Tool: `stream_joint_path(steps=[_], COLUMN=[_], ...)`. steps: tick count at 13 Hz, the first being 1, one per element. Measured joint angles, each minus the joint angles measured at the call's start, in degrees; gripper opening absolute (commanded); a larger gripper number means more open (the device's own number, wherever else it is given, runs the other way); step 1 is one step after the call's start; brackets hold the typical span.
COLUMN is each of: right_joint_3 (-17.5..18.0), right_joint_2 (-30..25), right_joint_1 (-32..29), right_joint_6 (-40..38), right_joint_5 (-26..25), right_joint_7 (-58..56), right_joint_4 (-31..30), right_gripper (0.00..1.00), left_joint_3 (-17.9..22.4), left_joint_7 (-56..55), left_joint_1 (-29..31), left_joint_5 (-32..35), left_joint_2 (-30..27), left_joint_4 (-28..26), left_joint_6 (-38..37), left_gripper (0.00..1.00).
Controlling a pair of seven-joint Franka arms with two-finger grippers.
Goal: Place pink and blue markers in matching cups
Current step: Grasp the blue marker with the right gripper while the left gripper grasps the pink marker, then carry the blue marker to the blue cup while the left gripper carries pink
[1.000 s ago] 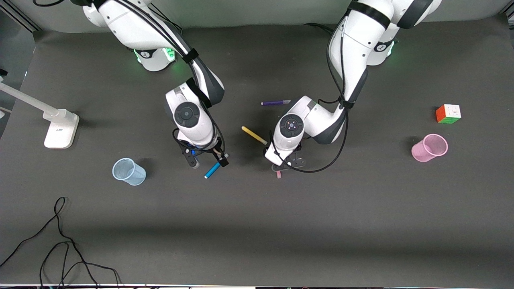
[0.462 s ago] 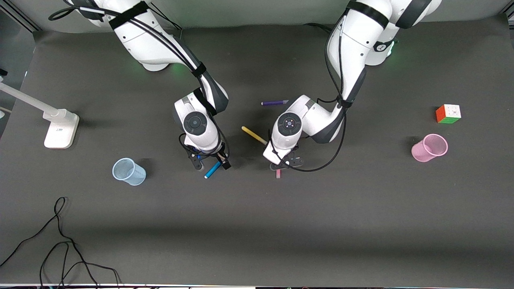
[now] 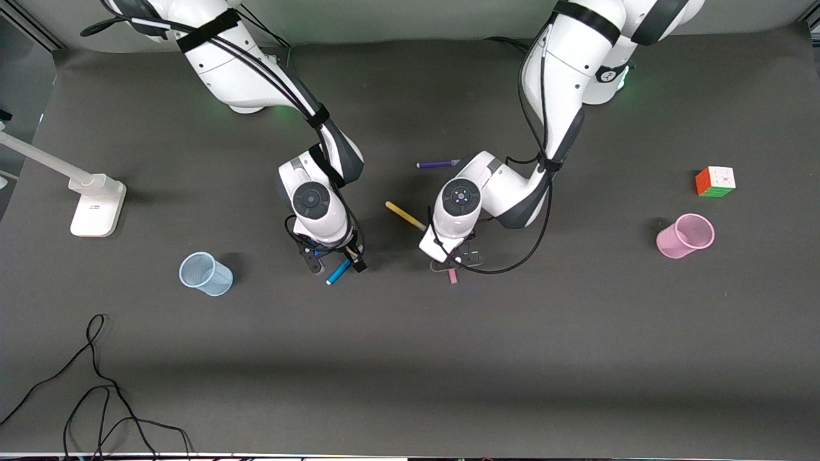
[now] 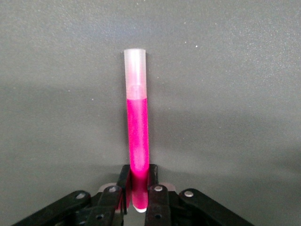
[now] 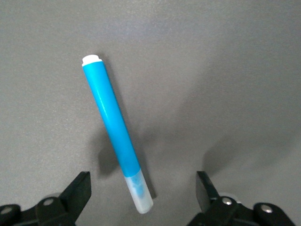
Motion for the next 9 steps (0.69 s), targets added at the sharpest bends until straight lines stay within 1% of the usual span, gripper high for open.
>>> stream_joint_path(steps=[2,4,5,6,9], right_joint_3=[-0.04,-0.06,-0.08,-0.18,-0.7], right_joint_2=[0.32,0.55,0.56,0.47,0.33], right_joint_1=[-0.01,-0.02,-0.04,-0.1,-0.28], right_joint_6=[0.19,0.33,0.39,0.54,0.53], right_joint_5=[-0.06,-0.09,-0.09,-0.09,-0.09], right_joint_7=[-0.24,-1.09,-1.72,-2.3,-4.06], right_joint_4=[0.0,0.01,0.01,0.17,0.22], right_gripper=[0.78,0.56,0.52,0.46,0.27], left_joint_3=[0.95,1.89,2.11,2.18,2.26], left_joint_7=[0.01,0.7,2.37,4.95,14.98], left_joint_1=[0.17,0.96,1.97,3.43,9.25], left_joint_5=[0.12,0.39,0.52,0.55,0.52], left_joint_2=[-0.59,-3.43,-5.75,-8.29,-16.75], left_joint_4=[0.97,2.02,2.39,2.72,3.44], left_joint_6=[-1.43,-6.19,-9.37,-12.79,-25.03], left_gripper=[0.0,0.0,0.0,0.0,0.0])
